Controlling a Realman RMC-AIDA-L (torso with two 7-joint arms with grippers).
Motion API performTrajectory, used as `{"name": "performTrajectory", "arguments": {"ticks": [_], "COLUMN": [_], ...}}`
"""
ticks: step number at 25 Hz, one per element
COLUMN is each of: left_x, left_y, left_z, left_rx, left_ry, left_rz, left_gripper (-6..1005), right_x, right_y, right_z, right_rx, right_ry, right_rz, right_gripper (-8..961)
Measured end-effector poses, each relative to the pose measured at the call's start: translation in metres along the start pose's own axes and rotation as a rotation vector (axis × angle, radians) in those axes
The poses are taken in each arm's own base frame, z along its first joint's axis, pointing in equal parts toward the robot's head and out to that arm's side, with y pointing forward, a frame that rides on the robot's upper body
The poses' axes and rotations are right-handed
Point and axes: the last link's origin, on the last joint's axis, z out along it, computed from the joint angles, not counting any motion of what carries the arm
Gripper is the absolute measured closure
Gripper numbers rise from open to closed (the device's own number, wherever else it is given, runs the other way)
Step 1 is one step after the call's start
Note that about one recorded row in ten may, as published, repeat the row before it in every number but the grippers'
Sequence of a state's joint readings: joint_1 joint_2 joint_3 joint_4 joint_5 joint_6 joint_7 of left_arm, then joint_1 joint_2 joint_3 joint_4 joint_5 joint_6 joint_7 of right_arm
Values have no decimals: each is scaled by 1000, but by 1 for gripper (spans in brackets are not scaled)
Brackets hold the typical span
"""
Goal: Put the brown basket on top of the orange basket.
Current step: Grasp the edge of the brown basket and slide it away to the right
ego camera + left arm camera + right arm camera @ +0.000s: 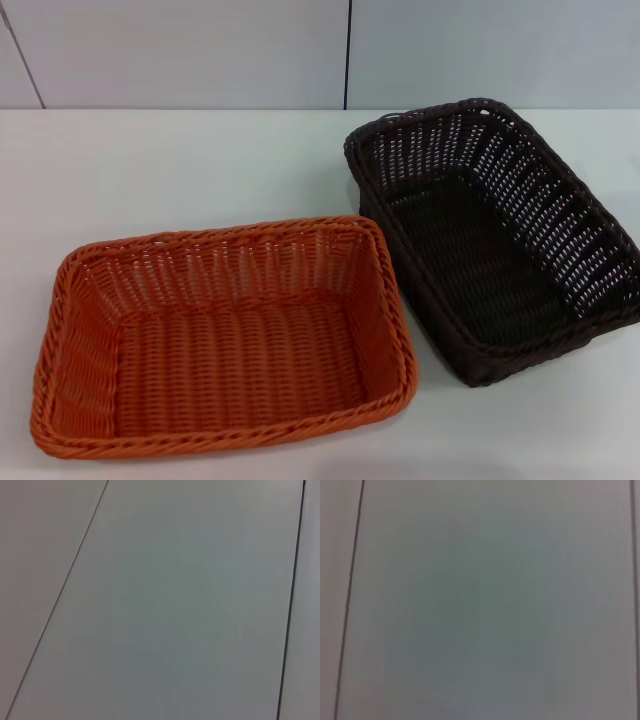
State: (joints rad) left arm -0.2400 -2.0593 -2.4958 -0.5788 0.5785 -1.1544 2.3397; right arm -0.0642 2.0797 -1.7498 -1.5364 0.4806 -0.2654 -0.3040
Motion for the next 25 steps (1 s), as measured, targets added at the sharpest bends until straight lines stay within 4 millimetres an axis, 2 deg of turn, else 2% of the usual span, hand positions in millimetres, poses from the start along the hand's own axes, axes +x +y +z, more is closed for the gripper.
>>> {"name": "performTrajectory", "arguments": {"ticks": [6,13,21,22,25], "left_x": [2,2,4,4,4], "left_y": [2,3,3,3,3], "left_z": [3,6,6,7,6], "left_rx": [-7,-9,-10,-12,-12], "left_ry": [8,10,16,19,19], "left_rz": [0,-1,3,4,2], "left_gripper": [454,453,453,453,454], "right_x": [-13,-34,-54,-56,-58], "right_y": [5,17,29,34,38], "right_z": [3,-3,-7,-7,-5], "right_rx": [-66,-170,-323,-367,-410], "right_ry": [133,263,327,323,308], "right_rz": [3,-101,-493,-591,-672], "right_gripper": [163,163,162,162,162]}}
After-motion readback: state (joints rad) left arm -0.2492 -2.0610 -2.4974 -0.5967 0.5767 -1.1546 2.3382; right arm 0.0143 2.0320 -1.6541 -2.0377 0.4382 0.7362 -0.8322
